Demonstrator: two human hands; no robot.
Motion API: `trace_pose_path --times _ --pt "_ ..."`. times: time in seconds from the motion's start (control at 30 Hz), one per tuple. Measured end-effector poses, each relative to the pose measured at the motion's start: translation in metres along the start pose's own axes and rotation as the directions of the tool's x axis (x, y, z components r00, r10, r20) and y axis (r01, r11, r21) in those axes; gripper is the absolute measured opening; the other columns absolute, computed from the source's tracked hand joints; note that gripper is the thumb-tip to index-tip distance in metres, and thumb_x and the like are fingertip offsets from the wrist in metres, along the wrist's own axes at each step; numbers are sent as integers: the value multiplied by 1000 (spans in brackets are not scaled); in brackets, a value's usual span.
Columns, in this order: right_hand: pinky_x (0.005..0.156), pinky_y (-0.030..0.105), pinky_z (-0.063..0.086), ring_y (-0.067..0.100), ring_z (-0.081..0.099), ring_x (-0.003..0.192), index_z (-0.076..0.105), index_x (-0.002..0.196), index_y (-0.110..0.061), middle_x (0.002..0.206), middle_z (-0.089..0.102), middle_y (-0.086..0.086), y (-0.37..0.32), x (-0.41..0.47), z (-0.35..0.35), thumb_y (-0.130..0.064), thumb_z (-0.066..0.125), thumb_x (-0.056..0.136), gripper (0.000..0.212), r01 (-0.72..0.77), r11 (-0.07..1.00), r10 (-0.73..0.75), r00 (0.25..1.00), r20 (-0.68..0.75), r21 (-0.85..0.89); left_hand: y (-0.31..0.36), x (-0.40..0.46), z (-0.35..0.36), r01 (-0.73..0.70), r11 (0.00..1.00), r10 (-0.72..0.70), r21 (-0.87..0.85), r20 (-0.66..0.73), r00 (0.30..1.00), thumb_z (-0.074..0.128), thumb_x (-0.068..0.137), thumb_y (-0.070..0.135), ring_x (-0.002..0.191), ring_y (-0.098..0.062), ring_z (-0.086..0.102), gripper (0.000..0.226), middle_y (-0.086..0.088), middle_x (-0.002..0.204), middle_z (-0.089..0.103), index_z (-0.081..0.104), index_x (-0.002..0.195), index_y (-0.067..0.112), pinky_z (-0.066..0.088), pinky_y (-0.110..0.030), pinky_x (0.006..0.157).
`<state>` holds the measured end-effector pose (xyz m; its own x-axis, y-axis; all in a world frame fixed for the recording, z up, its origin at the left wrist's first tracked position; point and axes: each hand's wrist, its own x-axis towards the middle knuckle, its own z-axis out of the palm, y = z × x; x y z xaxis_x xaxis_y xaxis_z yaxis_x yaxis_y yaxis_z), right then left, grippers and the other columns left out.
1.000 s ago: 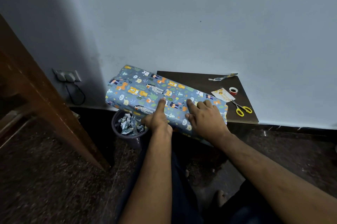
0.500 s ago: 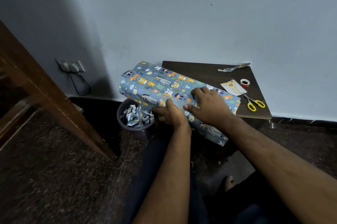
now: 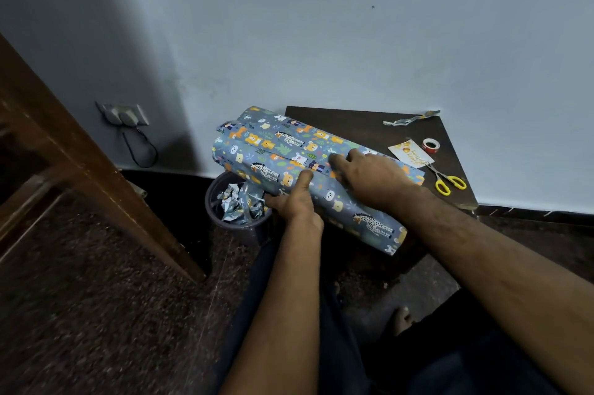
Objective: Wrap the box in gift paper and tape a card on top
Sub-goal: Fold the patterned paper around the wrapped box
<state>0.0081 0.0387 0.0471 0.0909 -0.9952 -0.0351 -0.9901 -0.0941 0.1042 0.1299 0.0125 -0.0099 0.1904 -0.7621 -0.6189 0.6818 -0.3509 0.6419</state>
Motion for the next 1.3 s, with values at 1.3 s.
trace_pose_path --times 1.3 --pt "79 39 49 27 49 121 58 127 -15 122 50 9 -4 17 2 -57 43 101 52 -75 991 84 994 -72 114 -2 3 9 66 995 -64 81 -26 998 77 81 32 79 -30 74 28 -10 98 76 70 96 10 63 -44 68"
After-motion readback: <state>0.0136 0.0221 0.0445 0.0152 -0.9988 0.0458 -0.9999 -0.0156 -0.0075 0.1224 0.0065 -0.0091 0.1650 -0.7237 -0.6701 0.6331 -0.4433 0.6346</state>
